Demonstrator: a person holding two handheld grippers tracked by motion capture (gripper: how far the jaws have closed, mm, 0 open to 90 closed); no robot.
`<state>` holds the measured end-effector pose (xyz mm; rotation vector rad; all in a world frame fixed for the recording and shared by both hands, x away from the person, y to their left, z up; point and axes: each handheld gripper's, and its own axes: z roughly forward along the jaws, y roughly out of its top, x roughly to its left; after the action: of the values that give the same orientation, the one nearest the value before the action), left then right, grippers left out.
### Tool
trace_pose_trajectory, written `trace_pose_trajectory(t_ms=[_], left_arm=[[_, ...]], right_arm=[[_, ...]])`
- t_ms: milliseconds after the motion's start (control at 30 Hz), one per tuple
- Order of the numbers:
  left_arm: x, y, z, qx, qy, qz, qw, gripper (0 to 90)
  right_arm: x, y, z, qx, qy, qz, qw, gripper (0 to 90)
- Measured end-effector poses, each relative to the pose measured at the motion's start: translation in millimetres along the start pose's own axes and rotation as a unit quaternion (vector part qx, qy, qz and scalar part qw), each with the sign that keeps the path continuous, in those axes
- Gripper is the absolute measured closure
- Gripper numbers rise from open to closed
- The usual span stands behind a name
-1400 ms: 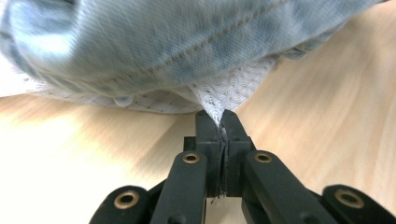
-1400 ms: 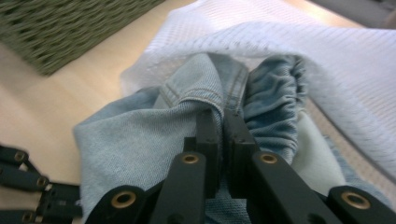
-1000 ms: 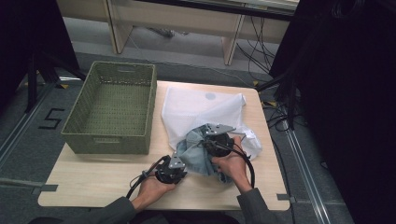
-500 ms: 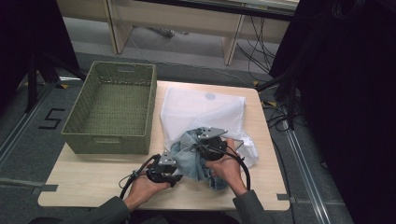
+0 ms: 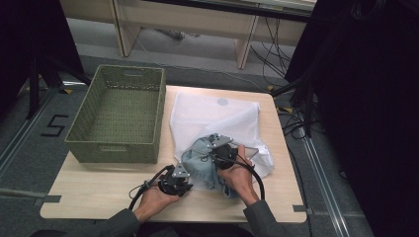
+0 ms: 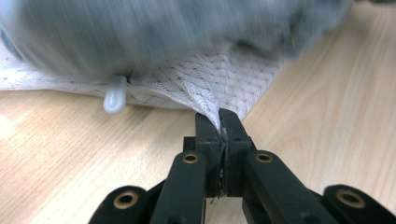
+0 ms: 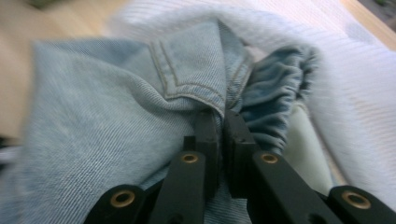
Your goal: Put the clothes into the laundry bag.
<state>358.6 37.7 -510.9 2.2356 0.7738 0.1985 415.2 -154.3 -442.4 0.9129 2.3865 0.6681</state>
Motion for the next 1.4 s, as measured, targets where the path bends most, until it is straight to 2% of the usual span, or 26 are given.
trace_pose_trajectory(t_ms=[33, 67, 133, 167, 200, 267, 333, 367, 433, 467, 500, 533, 600, 667, 700, 767, 800, 833, 867, 900, 1000, 1100, 1133, 1233, 1333, 1400], left_arm=[[-1.0, -0.6, -0.1, 0.001, 0.000, -0.006, 1.0000, 87.6], [-0.7, -0.3, -1.4, 0.005, 0.006, 0.006, 1.0000, 87.6], [-0.6, -1.0, -1.4, 0.002, 0.002, 0.006, 1.0000, 87.6], [-0.4, -1.4, -1.5, 0.004, -0.002, -0.001, 1.0000, 87.6], [0.3, -1.4, -2.3, 0.004, 0.000, 0.002, 1.0000, 87.6], [1.4, -2.4, -2.9, 0.003, -0.004, -0.003, 1.0000, 87.5], [3.2, -2.0, -3.0, 0.004, -0.008, -0.003, 1.0000, 87.4], [4.2, -1.4, -3.7, 0.009, -0.008, 0.003, 0.9999, 87.2], [3.5, -1.6, -4.0, 0.011, -0.007, -0.010, 0.9999, 87.1], [5.1, -1.1, -5.3, 0.016, -0.007, 0.002, 0.9998, 87.1], [5.7, -1.7, -5.7, 0.015, -0.008, 0.002, 0.9999, 87.2], [5.5, -3.0, -6.8, 0.016, -0.007, -0.004, 0.9998, 87.2], [7.8, -3.9, -8.7, 0.020, -0.007, 0.001, 0.9998, 87.2], [8.6, -4.8, -8.5, 0.013, -0.009, -0.012, 0.9998, 86.9], [9.6, -4.6, -9.8, 0.019, -0.011, -0.012, 0.9997, 86.7], [12.9, -3.4, -11.7, 0.020, -0.019, -0.022, 0.9994, 83.4], [13.8, -2.5, -14.2, 0.002, -0.013, -0.045, 0.9989, 78.0], [18.1, 0.0, -19.0, -0.006, -0.016, -0.051, 0.9986, 74.0], [21.4, 3.5, -25.1, -0.018, -0.012, -0.060, 0.9980, 72.4], [25.0, 7.8, -31.0, -0.028, -0.005, -0.055, 0.9981, 71.3], [35.9, 20.6, -45.1, -0.030, 0.036, -0.022, 0.9987, 67.4], [51.7, 33.4, -50.5, -0.040, 0.066, -0.027, 0.9967, 65.7], [57.2, 38.9, -50.3, -0.035, 0.077, -0.021, 0.9962, 65.1], [72.3, 55.8, -43.7, -0.032, 0.100, -0.013, 0.9944, 64.2], [82.9, 72.0, -27.3, -0.024, 0.100, -0.027, 0.9943, 59.6], [86.5, 79.8, -13.7, -0.031, 0.091, -0.053, 0.9940, 56.3]], right_arm=[[-2.8, 0.5, 3.9, 0.003, -0.008, 0.001, 1.0000, 86.8], [-6.3, 1.4, 7.6, 0.003, -0.007, 0.004, 1.0000, 86.7], [-11.7, 5.2, 11.1, 0.004, -0.019, 0.010, 0.9998, 86.8], [-14.6, 7.2, 12.6, -0.001, -0.033, 0.004, 0.9995, 86.8], [-17.7, 8.9, 12.5, -0.004, -0.050, -0.002, 0.9987, 86.8], [-26.5, 10.5, 10.7, -0.003, -0.071, 0.000, 0.9975, 86.8], [-36.8, 8.5, 8.6, -0.019, -0.056, 0.009, 0.9982, 86.9], [-39.1, 5.9, 5.8, -0.015, -0.029, 0.028, 0.9991, 86.9], [-38.0, 0.8, 3.5, -0.020, -0.015, 0.025, 0.9994, 86.9], [-33.2, -1.8, 1.6, -0.012, -0.007, 0.033, 0.9994, 87.0], [-30.8, -5.7, 1.3, -0.005, 0.005, 0.020, 0.9998, 87.0], [-27.6, -9.8, 1.3, -0.001, 0.010, 0.021, 0.9997, 87.1], [-25.7, -16.6, 1.7, 0.013, 0.024, 0.001, 0.9996, 87.0], [-26.1, -21.1, 0.7, 0.017, 0.035, 0.001, 0.9992, 86.8], [-26.6, -22.2, 0.3, 0.018, 0.041, 0.006, 0.9990, 86.7], [-26.7, -23.5, -1.0, 0.018, 0.034, 0.010, 0.9992, 86.5], [-26.5, -23.9, -0.9, 0.018, 0.032, 0.008, 0.9993, 86.4], [-25.7, -24.0, -0.9, 0.017, 0.030, 0.010, 0.9993, 86.3], [-27.1, -24.2, -0.4, 0.013, 0.033, 0.004, 0.9994, 86.0], [-26.8, -24.6, -0.8, 0.013, 0.035, 0.011, 0.9992, 85.9], [-27.0, -25.1, -1.0, 0.006, 0.034, 0.019, 0.9992, 85.2], [-27.8, -24.8, -2.1, 0.009, 0.038, 0.020, 0.9991, 84.8], [-27.8, -24.9, -2.2, 0.008, 0.038, 0.020, 0.9990, 84.7], [-27.2, -24.8, -2.2, 0.007, 0.038, 0.018, 0.9991, 84.4], [-26.3, -25.1, -1.6, 0.001, 0.036, 0.023, 0.9991, 84.0], [-26.7, -24.8, -2.1, 0.000, 0.038, 0.022, 0.9990, 83.7]])
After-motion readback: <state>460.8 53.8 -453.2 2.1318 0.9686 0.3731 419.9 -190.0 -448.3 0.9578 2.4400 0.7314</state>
